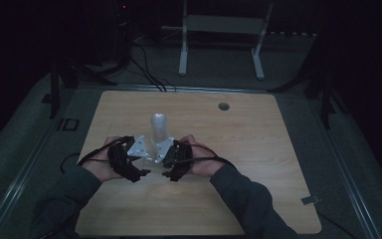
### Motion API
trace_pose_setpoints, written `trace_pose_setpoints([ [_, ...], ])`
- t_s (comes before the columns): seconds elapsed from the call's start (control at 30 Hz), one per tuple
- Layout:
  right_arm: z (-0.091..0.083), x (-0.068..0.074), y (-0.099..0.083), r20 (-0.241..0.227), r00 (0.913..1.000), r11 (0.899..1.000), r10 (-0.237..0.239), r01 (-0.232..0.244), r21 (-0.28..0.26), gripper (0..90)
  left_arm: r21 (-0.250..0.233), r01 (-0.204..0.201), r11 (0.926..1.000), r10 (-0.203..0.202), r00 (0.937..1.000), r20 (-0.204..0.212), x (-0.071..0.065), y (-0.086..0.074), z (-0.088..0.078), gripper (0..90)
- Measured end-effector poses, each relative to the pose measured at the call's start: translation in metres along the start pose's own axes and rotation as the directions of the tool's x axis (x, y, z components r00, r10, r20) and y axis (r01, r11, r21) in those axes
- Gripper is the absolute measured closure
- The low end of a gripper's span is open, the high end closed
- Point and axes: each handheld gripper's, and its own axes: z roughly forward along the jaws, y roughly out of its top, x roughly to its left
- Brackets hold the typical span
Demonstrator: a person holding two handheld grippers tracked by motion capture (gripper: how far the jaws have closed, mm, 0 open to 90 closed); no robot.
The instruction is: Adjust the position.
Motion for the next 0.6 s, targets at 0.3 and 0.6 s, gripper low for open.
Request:
trace_pose_setpoints([
  [0.3, 0.001, 0.002, 0.001, -0.013, 0.9995, 1.0, -0.028, 0.028, -0.002, 29.9, 0.012, -0.009, 0.9999, 0.009, 0.9998, 0.018, -0.002, 0.001, 0.008, 24.5],
  [0.6, 0.002, 0.004, 0.001, -0.022, 0.9988, 0.999, -0.043, 0.043, -0.007, 30.0, 0.024, -0.016, 0.9996, 0.015, 0.9992, 0.038, -0.004, 0.002, 0.014, 28.3],
])
